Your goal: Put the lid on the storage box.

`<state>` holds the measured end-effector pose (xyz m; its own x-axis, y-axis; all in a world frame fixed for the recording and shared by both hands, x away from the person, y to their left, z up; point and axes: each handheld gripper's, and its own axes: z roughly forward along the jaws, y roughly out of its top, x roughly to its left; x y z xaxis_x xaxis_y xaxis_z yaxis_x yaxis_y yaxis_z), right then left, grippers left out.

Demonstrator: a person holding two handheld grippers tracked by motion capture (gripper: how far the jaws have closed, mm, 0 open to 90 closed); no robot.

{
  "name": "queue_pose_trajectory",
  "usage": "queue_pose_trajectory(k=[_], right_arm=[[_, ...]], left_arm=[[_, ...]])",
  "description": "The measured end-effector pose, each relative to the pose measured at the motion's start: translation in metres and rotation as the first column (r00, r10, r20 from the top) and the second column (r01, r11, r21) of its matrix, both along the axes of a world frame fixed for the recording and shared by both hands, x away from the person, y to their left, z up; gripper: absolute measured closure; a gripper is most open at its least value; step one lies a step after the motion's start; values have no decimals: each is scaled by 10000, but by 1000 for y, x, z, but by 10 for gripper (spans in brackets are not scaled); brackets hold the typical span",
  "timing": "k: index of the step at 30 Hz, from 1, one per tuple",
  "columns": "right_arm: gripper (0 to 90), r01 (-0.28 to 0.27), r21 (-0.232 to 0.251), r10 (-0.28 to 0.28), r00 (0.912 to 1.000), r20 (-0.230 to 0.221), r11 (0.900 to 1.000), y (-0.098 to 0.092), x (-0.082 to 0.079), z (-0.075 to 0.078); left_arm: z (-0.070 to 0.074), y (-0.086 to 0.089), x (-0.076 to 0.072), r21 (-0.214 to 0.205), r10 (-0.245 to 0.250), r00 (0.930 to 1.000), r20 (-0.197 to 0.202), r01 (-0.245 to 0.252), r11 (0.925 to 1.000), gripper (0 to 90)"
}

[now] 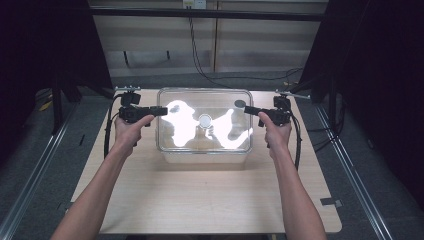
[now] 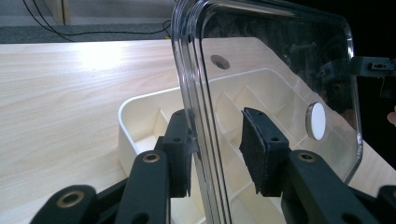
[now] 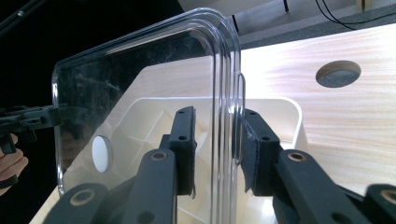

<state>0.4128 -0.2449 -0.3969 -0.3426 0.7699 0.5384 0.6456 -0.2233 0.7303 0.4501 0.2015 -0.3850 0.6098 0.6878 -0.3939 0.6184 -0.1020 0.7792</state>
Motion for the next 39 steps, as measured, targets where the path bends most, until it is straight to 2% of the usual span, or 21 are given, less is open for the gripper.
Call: queue_pose_trajectory(k=[6,14,20,33,36,39], right_arm=[[684,163,-45,-163,9998,-80,9999,2,4,-5],[663,308,-164,-313,9990,-327,9994,2,11,-13],[644,398,-465,-428,9970,-644,9981,5,17,-17],[628,434,-926,-521,9943,-929,9948,8,26,-24],[622,441,-1020,-543,9936,-994,9938,9,27,-26],[616,423,-1107,-535,9935,-1000,9929,9,28,-28]], left_arm=[[-8,-2,5,161,52,9998,-174,-49,9999,611],[-14,-4,13,141,29,9992,-411,-23,9999,600],[-22,-5,18,299,84,9980,-634,-65,9995,588],[-36,-2,27,355,-16,9936,-1132,56,9994,574],[-39,-3,29,282,79,9926,-1215,-45,9996,570],[-41,-2,31,442,-34,9920,-1259,91,9990,565]])
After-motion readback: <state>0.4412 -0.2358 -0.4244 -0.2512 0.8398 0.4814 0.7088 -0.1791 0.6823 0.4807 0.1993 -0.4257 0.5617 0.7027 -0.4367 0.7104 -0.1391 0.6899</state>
